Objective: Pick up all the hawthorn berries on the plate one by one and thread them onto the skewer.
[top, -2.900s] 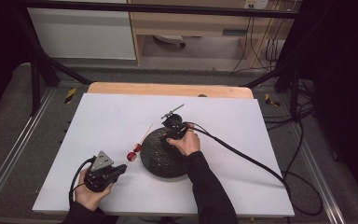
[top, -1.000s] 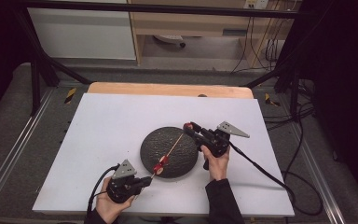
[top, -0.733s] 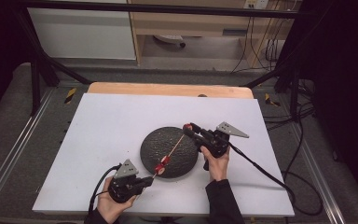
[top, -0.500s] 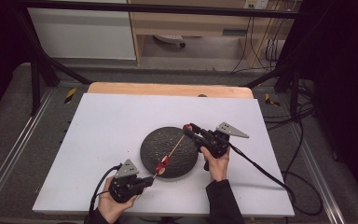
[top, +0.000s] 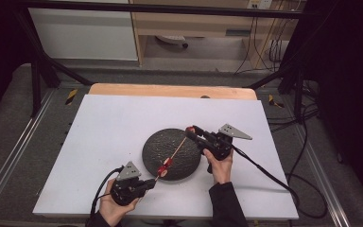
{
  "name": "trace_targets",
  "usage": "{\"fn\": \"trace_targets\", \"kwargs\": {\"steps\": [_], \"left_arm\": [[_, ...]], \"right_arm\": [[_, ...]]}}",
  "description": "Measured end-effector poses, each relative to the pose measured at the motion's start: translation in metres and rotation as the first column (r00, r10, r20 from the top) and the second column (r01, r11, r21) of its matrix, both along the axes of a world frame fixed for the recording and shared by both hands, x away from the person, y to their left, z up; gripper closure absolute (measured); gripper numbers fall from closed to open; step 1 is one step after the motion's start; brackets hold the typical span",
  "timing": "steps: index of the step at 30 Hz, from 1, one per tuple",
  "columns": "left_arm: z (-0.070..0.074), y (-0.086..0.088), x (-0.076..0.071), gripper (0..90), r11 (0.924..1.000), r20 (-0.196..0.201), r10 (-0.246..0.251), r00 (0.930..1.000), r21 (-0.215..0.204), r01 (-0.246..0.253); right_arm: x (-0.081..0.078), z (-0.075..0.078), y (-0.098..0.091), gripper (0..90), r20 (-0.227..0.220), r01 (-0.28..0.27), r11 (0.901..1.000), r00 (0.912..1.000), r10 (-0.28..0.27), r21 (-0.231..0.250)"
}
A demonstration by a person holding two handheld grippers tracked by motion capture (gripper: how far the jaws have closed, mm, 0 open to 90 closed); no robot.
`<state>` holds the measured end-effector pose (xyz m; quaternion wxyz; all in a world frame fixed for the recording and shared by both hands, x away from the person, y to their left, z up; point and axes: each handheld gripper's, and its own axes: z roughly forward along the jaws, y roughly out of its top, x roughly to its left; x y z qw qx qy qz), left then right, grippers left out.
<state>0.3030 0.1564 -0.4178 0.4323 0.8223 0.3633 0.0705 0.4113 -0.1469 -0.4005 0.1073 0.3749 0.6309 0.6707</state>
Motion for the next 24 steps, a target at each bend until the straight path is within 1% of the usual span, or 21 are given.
{"fn": "trace_targets", "kwargs": {"steps": [4, 8, 14, 15, 18, 20, 24], "left_arm": [[0.000, -0.001, 0.001, 88.5, 0.9999, -0.010, 0.015, 0.9998, -0.004, -0.015], [0.002, -0.007, -0.001, 88.5, 0.9996, -0.021, 0.021, 0.9996, -0.016, -0.021], [0.008, -0.021, 0.000, 88.4, 0.9988, -0.041, 0.048, 0.9980, -0.007, -0.048], [0.009, -0.022, 0.000, 88.5, 0.9983, -0.042, 0.058, 0.9974, -0.003, -0.058], [0.012, -0.025, 0.004, 88.5, 0.9974, -0.052, 0.072, 0.9961, 0.007, -0.071], [0.012, -0.028, 0.006, 88.6, 0.9967, -0.052, 0.080, 0.9954, 0.019, -0.080], [0.009, -0.029, 0.006, 88.6, 0.9964, -0.046, 0.084, 0.9954, 0.020, -0.083]], "right_arm": [[0.000, -0.002, 0.001, 62.0, -0.003, -0.005, 1.0000, 1.0000, 0.005, -0.007], [-0.001, -0.003, 0.002, 62.0, -0.008, -0.006, 0.9999, 1.0000, 0.006, -0.015], [-0.002, -0.005, 0.003, 62.0, -0.003, -0.011, 0.9991, 0.9999, 0.011, -0.040], [-0.003, -0.005, 0.003, 61.9, -0.002, -0.013, 0.9989, 0.9999, 0.013, -0.045], [-0.004, -0.007, 0.005, 61.7, -0.010, -0.037, 0.9978, 0.9993, 0.036, -0.055], [-0.005, -0.007, 0.005, 61.7, -0.006, -0.018, 0.9975, 0.9998, 0.017, -0.068], [-0.005, -0.007, 0.004, 61.2, -0.019, -0.014, 0.9975, 0.9997, 0.013, -0.069]]}}
